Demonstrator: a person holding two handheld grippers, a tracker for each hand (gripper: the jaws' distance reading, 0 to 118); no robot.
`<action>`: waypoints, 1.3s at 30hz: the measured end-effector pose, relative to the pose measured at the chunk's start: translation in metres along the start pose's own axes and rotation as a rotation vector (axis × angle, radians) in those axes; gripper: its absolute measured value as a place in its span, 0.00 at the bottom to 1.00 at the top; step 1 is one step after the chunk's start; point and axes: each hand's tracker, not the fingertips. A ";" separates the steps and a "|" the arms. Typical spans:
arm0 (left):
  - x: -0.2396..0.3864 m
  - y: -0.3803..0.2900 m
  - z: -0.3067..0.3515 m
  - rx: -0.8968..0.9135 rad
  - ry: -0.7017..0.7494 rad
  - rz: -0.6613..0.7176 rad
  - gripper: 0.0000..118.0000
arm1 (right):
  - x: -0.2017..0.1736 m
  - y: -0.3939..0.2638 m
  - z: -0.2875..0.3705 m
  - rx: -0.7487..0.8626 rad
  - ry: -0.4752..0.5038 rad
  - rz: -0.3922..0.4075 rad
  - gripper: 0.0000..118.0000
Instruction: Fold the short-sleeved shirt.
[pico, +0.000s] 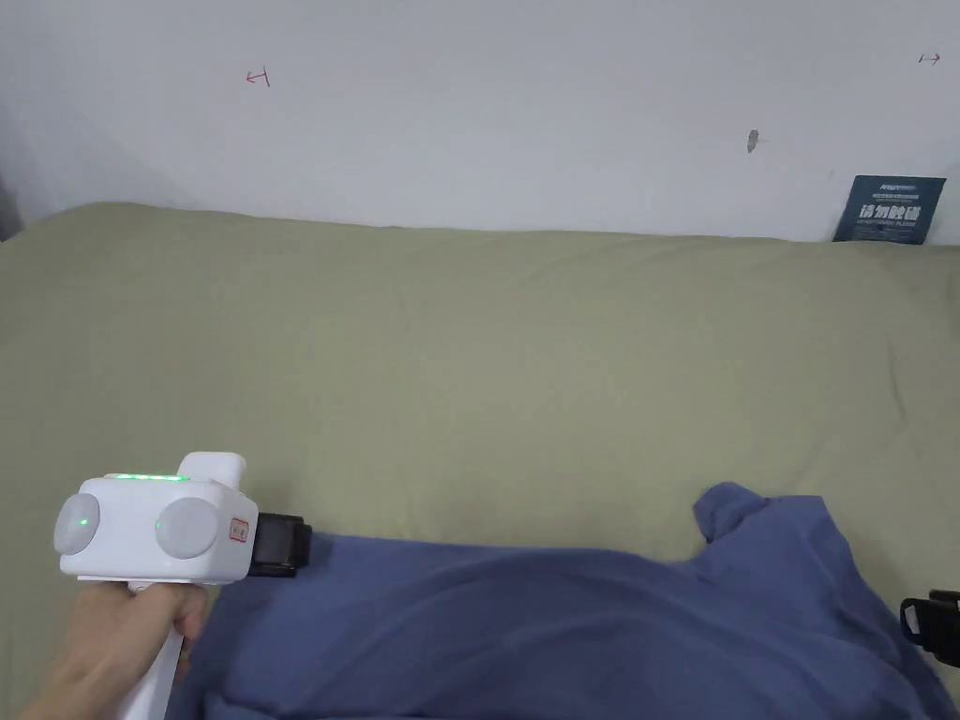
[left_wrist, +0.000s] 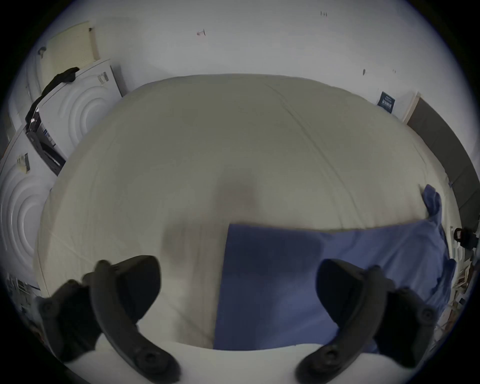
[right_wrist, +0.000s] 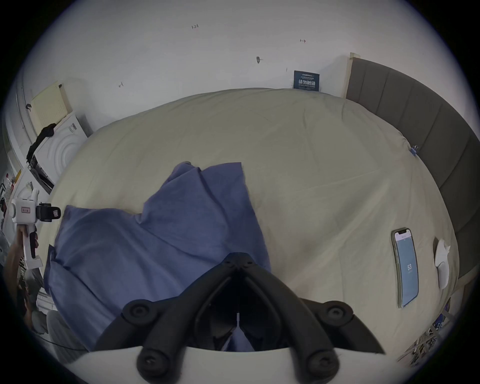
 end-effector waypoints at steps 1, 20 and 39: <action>0.001 0.005 -0.004 0.008 0.014 -0.014 1.00 | 0.003 0.001 -0.003 -0.005 0.000 -0.001 0.02; 0.021 0.000 -0.014 -0.017 -0.055 -0.025 0.02 | 0.000 0.035 -0.063 -0.195 -0.021 0.031 0.97; -0.020 -0.037 0.102 0.096 -0.120 -0.011 0.02 | 0.002 0.009 0.067 0.037 0.120 0.048 0.01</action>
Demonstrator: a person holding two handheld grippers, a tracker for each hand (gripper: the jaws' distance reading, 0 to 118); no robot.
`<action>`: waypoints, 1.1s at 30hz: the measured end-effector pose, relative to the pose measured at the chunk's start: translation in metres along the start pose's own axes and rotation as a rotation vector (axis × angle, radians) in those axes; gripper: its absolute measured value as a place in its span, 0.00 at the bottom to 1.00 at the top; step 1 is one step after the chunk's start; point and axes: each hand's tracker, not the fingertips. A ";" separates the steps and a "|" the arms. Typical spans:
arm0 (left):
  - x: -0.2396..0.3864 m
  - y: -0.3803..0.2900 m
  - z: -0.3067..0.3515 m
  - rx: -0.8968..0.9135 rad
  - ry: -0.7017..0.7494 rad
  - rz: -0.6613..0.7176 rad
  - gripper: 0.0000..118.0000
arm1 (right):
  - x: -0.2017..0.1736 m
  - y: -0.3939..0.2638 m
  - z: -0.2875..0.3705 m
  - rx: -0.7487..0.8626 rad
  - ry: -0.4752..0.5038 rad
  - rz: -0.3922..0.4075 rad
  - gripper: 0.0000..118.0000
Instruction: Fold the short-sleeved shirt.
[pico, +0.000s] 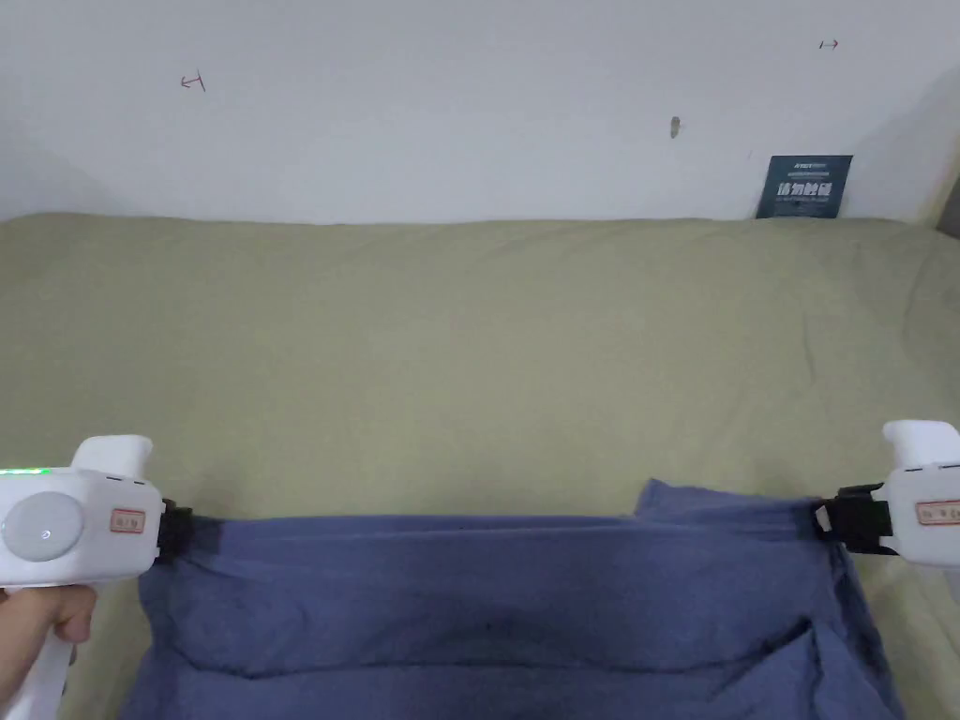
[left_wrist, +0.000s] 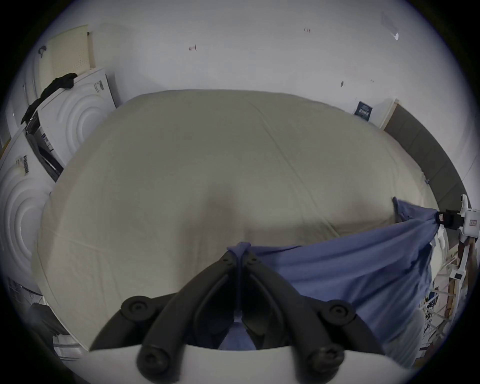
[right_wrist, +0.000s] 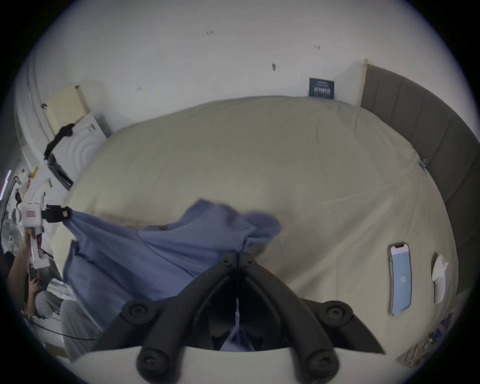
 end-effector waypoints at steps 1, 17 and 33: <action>-0.002 -0.010 0.014 0.024 -0.013 -0.006 0.02 | -0.003 -0.009 0.014 0.013 0.002 0.002 0.01; -0.024 -0.182 0.071 0.047 -0.057 -0.016 0.02 | -0.013 -0.177 0.080 -0.056 0.001 0.028 0.01; 0.023 -0.151 0.134 0.233 -0.032 -0.043 0.95 | -0.045 -0.134 0.120 0.149 0.001 -0.056 0.94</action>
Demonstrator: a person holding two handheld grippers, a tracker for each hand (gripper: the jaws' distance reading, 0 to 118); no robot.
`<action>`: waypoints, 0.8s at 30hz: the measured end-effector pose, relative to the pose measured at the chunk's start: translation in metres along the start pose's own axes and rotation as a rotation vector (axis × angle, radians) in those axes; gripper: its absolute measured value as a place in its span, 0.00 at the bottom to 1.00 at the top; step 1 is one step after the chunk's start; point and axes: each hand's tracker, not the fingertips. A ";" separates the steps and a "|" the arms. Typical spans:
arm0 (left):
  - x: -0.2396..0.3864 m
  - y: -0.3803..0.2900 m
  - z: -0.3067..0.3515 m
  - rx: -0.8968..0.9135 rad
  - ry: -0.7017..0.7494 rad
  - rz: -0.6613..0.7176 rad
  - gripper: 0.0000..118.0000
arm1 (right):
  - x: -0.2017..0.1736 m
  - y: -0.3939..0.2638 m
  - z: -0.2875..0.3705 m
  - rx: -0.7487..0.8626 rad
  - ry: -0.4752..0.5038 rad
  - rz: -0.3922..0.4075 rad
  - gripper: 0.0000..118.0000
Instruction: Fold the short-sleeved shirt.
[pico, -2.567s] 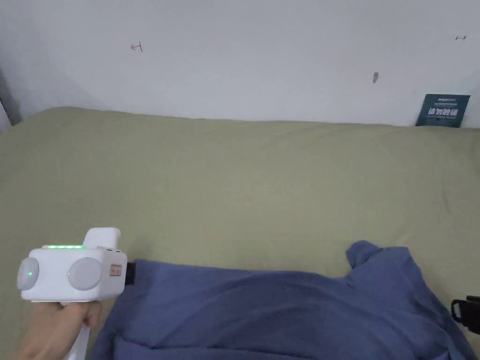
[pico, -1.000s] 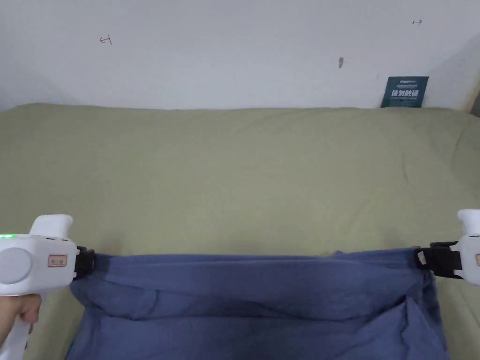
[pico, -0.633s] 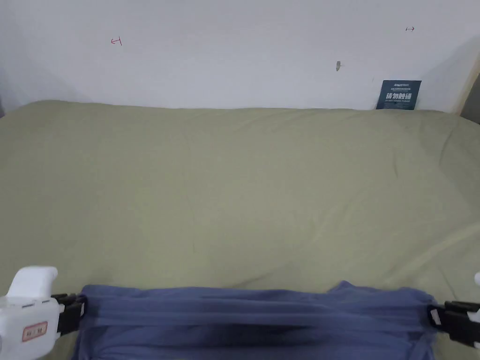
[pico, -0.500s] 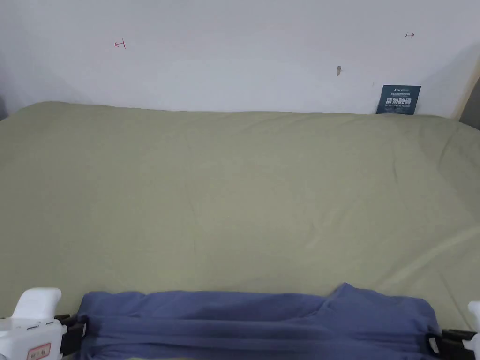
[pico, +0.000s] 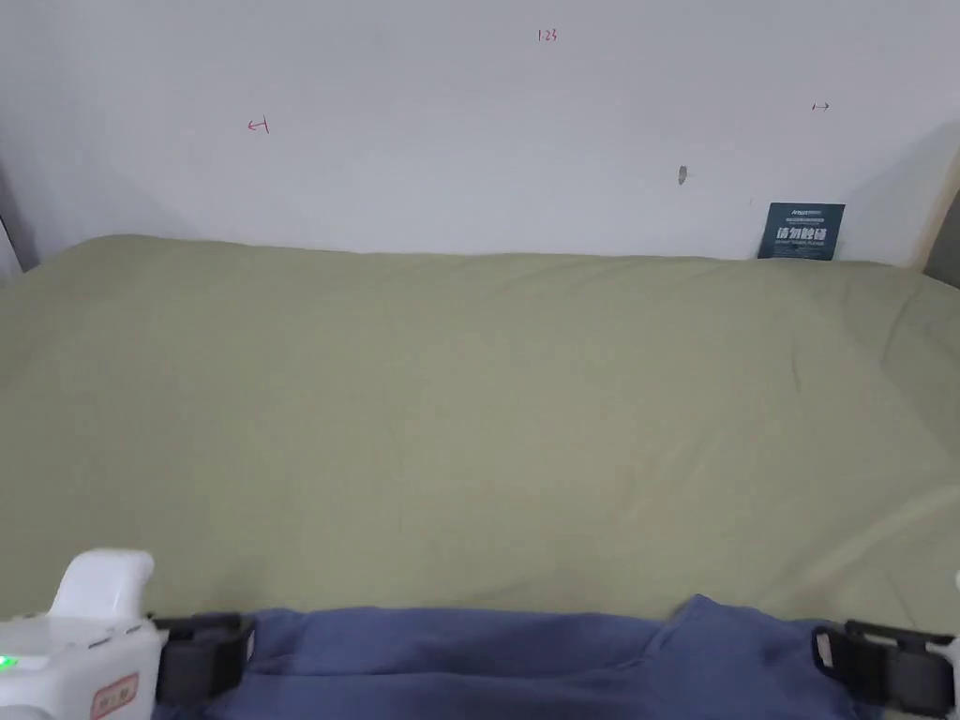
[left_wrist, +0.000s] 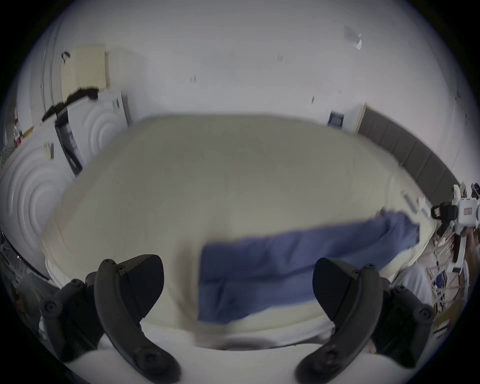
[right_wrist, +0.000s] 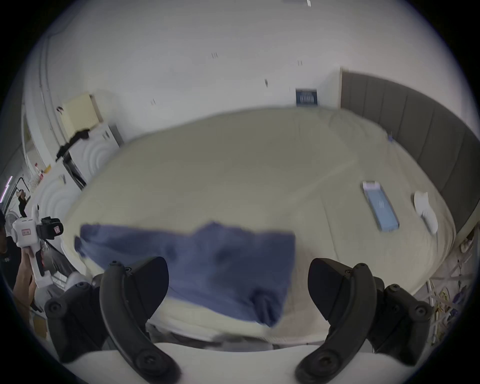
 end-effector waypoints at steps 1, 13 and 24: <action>0.014 0.014 0.011 0.069 -0.004 0.003 0.87 | -0.014 0.012 0.009 0.046 0.012 0.014 0.91; 0.106 0.049 0.063 0.496 0.115 -0.004 0.00 | -0.114 0.019 0.050 0.606 -0.072 0.148 0.04; 0.084 0.057 0.071 0.496 0.147 -0.009 0.00 | -0.117 0.017 0.046 0.606 -0.103 0.148 0.04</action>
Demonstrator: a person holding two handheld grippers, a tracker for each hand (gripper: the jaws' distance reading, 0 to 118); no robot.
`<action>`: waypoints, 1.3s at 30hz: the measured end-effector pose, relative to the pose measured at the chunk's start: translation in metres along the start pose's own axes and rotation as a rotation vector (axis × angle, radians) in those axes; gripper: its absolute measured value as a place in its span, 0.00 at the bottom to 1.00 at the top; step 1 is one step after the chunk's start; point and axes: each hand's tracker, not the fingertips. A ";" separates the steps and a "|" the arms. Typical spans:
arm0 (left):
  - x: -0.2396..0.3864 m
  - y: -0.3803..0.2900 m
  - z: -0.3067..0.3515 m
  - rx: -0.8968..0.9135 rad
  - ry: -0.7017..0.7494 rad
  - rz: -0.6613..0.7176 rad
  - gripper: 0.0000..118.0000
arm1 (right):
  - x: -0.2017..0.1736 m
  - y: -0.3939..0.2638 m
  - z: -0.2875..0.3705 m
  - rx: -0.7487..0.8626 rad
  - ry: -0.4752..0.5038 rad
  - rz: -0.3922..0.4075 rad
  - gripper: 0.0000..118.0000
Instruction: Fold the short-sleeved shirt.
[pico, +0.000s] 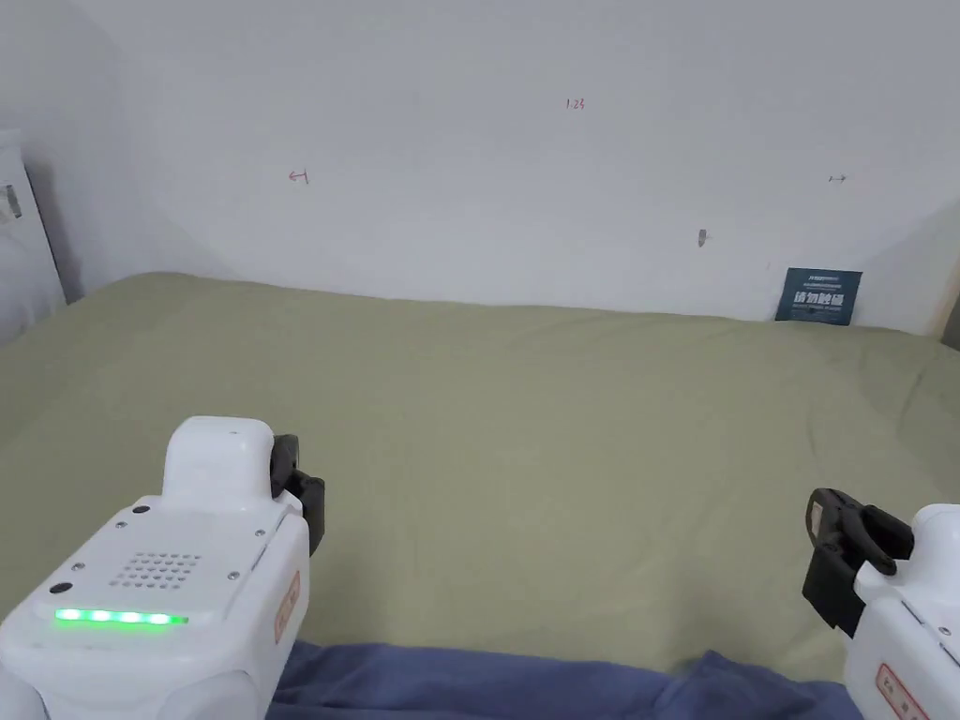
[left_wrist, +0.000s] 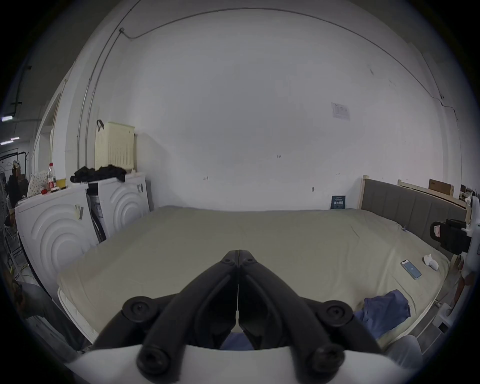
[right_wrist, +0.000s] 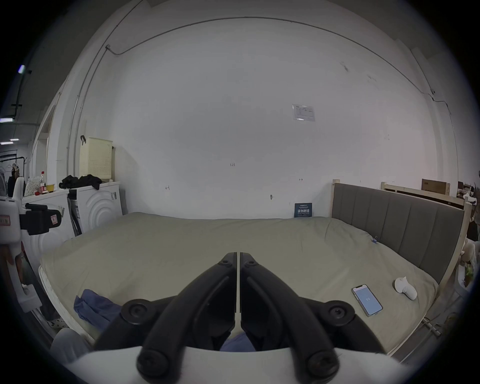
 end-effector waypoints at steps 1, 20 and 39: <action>-0.010 -0.001 -0.004 -0.044 -0.007 0.022 0.00 | -0.001 -0.002 -0.001 -0.007 -0.002 0.004 0.04; -0.200 -0.159 -0.155 -0.967 -0.503 0.610 1.00 | -0.045 -0.065 -0.022 -0.294 0.053 0.021 0.04; -0.164 -0.211 -0.170 -1.050 -0.623 0.862 0.09 | -0.040 -0.076 -0.018 -0.348 0.054 -0.016 0.04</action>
